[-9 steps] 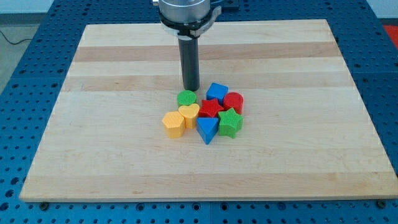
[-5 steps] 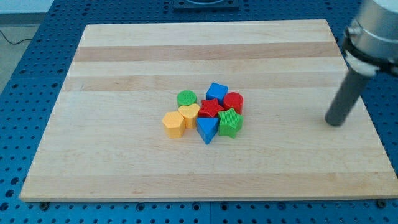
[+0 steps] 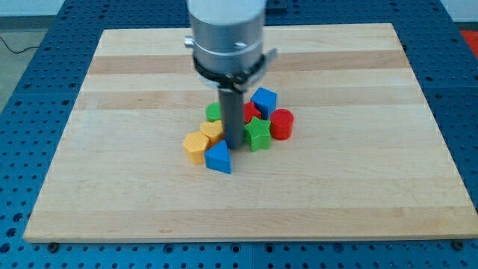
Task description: Place yellow heart to the left of yellow hexagon
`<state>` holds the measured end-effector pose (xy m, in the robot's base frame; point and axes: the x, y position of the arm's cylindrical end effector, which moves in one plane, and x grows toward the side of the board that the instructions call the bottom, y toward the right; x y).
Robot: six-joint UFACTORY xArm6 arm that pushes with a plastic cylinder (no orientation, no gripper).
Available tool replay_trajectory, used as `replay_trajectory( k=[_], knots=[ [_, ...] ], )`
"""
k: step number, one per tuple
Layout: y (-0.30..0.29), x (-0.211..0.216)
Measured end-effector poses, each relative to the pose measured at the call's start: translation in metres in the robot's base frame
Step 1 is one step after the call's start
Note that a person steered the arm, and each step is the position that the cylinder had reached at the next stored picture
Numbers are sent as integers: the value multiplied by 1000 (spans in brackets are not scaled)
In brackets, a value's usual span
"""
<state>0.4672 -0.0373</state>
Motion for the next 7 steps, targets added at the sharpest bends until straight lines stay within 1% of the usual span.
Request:
replay_trajectory(
  k=[1,3,4,5,6,7],
  knots=[
    [-27,-23],
    [-74,-26],
    [-132,-28],
    [-163,-28],
    [-118,-30],
    [-64,-23]
  ],
)
